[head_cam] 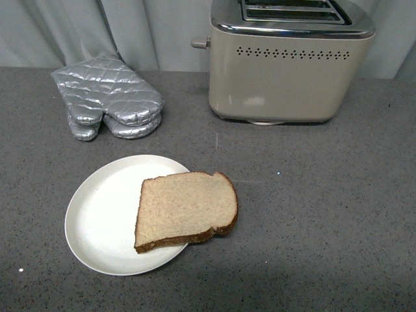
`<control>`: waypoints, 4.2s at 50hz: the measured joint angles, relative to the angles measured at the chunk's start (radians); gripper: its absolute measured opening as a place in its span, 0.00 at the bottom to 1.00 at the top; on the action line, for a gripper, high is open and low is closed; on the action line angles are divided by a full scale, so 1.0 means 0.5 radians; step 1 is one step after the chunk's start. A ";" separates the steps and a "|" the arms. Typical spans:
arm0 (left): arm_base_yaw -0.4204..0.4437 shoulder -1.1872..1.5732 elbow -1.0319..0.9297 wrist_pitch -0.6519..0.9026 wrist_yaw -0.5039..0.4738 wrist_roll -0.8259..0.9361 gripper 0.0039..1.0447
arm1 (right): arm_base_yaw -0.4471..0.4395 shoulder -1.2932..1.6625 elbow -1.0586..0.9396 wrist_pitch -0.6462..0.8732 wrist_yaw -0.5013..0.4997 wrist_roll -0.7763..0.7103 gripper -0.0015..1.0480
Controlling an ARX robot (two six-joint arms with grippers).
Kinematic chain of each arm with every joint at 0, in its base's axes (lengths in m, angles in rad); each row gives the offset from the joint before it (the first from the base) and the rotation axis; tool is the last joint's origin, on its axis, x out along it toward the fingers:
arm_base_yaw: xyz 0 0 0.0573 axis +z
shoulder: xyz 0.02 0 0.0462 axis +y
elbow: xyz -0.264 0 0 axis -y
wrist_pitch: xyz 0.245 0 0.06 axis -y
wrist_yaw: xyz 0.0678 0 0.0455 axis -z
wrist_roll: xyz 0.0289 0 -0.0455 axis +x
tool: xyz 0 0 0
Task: Put bread into toaster
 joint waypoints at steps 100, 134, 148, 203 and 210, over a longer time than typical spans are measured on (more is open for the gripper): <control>-0.186 3.767 1.128 0.519 -0.053 -0.486 0.94 | 0.000 -0.002 0.000 0.000 0.000 0.000 0.91; -0.206 3.832 1.283 0.253 0.227 -0.727 0.03 | 0.000 -0.002 0.000 0.000 0.000 0.000 0.91; -0.462 3.666 1.453 0.195 0.388 -1.069 0.03 | 0.000 -0.002 0.000 0.000 0.000 0.000 0.91; -0.891 3.870 1.801 0.639 0.004 -1.632 0.62 | 0.000 -0.002 0.000 0.000 0.000 0.000 0.91; -0.781 3.423 1.459 0.835 -0.451 -1.511 0.81 | 0.000 -0.002 0.000 0.000 0.000 0.000 0.91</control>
